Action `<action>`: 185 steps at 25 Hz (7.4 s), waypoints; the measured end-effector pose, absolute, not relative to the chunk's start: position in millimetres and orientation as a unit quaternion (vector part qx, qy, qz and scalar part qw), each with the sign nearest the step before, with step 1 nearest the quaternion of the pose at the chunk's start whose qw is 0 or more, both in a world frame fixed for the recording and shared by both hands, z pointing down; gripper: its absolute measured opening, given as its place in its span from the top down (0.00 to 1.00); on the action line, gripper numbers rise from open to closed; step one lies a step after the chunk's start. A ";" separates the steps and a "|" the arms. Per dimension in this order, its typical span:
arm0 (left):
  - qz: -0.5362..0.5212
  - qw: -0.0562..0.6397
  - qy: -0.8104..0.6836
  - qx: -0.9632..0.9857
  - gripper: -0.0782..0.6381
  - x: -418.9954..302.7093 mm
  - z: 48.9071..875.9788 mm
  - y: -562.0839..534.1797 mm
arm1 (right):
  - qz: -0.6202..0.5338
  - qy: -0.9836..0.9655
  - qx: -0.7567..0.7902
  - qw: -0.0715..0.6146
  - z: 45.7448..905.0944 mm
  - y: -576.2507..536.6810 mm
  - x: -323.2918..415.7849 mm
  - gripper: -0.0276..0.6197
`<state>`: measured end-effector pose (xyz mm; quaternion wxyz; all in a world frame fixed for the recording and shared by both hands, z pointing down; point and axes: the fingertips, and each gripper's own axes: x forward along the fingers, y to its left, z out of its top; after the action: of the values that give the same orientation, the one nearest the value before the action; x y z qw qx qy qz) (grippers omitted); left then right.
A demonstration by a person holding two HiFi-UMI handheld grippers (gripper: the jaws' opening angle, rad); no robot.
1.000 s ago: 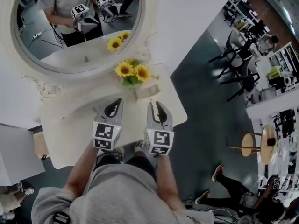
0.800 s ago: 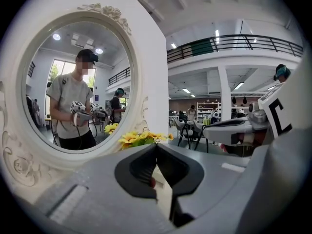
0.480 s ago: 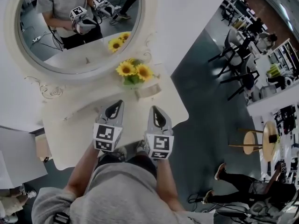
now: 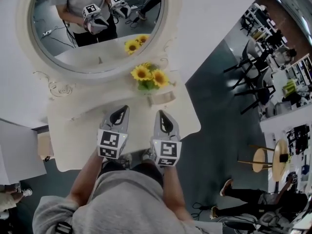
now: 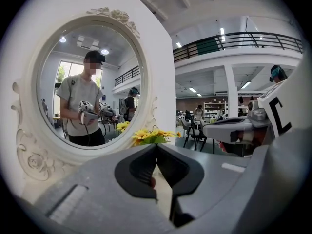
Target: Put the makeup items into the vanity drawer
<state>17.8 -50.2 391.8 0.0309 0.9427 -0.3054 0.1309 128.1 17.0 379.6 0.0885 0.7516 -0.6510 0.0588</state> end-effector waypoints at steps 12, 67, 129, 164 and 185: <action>0.151 0.062 -0.419 0.893 0.88 -76.3 413.2 -79.5 | 0.077 -0.743 0.656 0.107 405.3 -41.9 44.5 0.95; 0.213 0.228 -0.563 0.765 0.88 -202.6 595.8 -79.5 | 0.246 -0.771 0.481 0.336 660.0 -102.2 -56.3 0.84; 0.209 0.119 -0.300 0.923 0.88 96.9 506.6 -88.4 | 0.272 -0.596 0.717 0.238 554.1 -29.8 245.0 0.88; 0.234 0.150 -0.363 0.889 0.88 85.7 536.6 -113.8 | 0.294 -0.621 0.675 0.271 591.7 -86.5 250.5 0.88; 0.221 0.127 -0.354 0.900 0.88 85.7 513.5 -106.4 | 0.272 -0.638 0.680 0.236 563.7 -82.6 239.4 0.67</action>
<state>85.7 -106.4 513.5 0.1272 0.8999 -0.3539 0.2210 239.4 -82.6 563.7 0.2358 0.6802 -0.6385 0.2720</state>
